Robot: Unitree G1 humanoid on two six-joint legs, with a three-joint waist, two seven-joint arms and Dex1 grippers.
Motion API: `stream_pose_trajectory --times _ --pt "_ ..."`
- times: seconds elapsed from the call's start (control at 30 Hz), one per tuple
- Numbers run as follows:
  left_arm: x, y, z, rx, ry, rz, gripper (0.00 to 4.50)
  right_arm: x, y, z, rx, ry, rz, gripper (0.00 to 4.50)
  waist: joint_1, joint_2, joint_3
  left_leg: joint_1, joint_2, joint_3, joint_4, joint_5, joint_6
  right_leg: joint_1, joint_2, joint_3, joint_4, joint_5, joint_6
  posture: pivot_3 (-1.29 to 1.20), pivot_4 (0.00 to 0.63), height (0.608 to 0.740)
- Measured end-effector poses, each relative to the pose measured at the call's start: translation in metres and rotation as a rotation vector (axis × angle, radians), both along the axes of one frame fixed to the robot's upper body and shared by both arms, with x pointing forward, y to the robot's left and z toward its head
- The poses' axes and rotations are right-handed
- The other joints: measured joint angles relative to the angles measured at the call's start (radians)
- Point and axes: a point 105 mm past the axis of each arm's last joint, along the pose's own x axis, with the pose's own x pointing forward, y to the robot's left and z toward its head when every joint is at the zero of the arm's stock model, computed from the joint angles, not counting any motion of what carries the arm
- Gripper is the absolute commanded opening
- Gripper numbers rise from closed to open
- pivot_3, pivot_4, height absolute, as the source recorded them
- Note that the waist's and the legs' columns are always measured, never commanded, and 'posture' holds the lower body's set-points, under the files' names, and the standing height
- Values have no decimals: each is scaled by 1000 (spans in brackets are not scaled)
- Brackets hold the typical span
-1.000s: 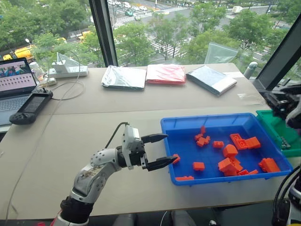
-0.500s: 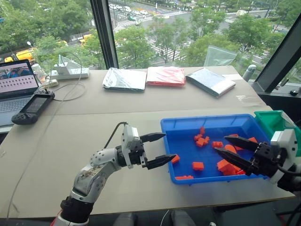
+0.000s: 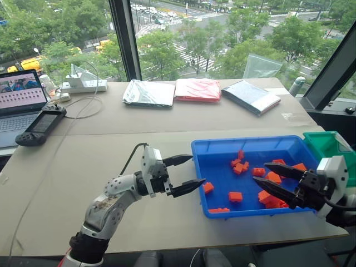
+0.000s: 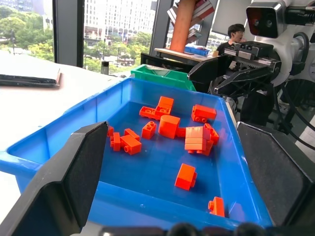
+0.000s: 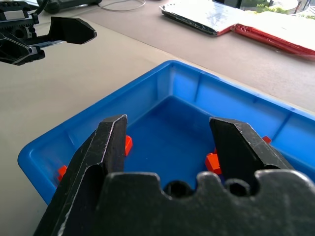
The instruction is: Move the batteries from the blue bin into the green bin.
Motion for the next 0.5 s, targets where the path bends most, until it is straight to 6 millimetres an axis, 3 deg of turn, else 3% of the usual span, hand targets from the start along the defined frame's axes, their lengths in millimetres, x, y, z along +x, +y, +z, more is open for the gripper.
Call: stream_pose_trajectory --times 0.13,0.23,0.33,0.4,0.5 --pt "28 3 -4 24 7 231 4500 39 -21 -10 -38 -53 -277 3119 0 -2 0 0 -1 0 0 0 0 0 0 0 0 0 0 0 150 740" --pt "44 -2 4 -37 29 369 4500 69 -44 1 -22 -154 -547 3119 1 -2 0 -1 -1 0 0 0 -1 -2 -1 0 1 0 0 0 150 740" --pt "61 3 18 -95 16 553 4500 79 -62 20 -66 -277 -750 3119 6 -2 0 -2 -2 -1 -2 0 -1 -3 -1 0 0 0 0 0 150 740" --pt "76 21 27 -125 -18 732 4500 80 -64 21 -132 -330 -831 3119 10 -2 0 -2 -2 -1 -3 0 -1 -3 -1 0 0 0 0 0 150 740" --pt "81 35 40 -164 -83 850 4500 83 -60 17 -112 -348 -898 3119 8 -2 0 -3 -2 0 -3 0 -1 -4 -1 1 -1 0 0 0 150 740"
